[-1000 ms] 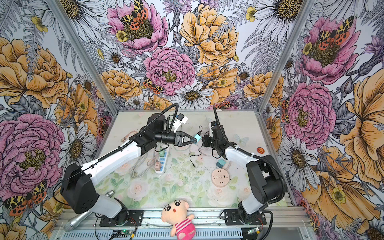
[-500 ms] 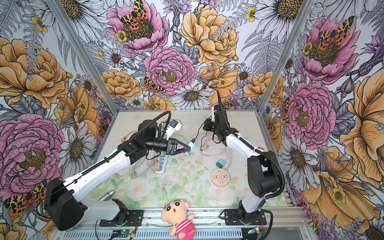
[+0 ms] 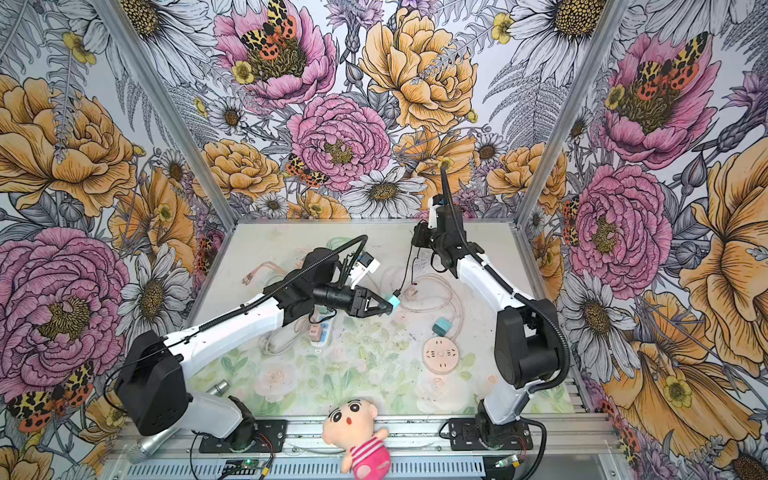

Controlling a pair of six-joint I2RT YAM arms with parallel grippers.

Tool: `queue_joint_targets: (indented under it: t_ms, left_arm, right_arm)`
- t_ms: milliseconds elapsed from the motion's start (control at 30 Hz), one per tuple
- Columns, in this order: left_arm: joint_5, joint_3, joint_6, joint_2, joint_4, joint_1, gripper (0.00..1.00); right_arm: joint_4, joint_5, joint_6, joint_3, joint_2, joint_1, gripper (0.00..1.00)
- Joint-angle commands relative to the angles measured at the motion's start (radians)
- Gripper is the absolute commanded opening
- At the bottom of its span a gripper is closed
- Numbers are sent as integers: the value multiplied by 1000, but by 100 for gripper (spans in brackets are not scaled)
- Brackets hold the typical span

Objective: Insert the plug
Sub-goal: 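Hold the charger up with the left gripper while the right gripper approaches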

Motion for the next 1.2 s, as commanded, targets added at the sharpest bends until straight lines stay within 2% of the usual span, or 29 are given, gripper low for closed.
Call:
queue_joint_targets:
  t_ms: [0,233,367,400,500,600,667,867,1167]
  left_arm:
    - [9,-25,15,45,47,-27,16]
    - [22,-25,-4,132,114,-55,16]
    - [27,-22,-4,164,125,-68,15]
    - [27,-22,-3,167,125,-70,15]
    - [13,-35,-1,170,125,-73,15]
    - [-19,-52,4,161,126,-68,16]
    - [-54,-63,5,148,125,-58,16]
    - [-149,-77,13,124,119,-36,15]
    - [-197,-94,4,115,169,-31,15]
  right_arm:
    - [-6,-34,35,-54,44,-12,2]
    - [-6,-43,37,-136,9,-12,4]
    - [-11,-97,38,-159,-6,-11,10]
    - [-14,-108,43,-165,-8,-11,14]
    - [-30,-139,59,-183,-23,-11,36]
    - [-84,-152,63,-190,-47,-12,48]
    - [-131,-177,61,-194,-66,-12,53]
    - [-285,-273,16,-201,-147,-27,59]
    - [-502,-291,-66,-233,-286,-31,62]
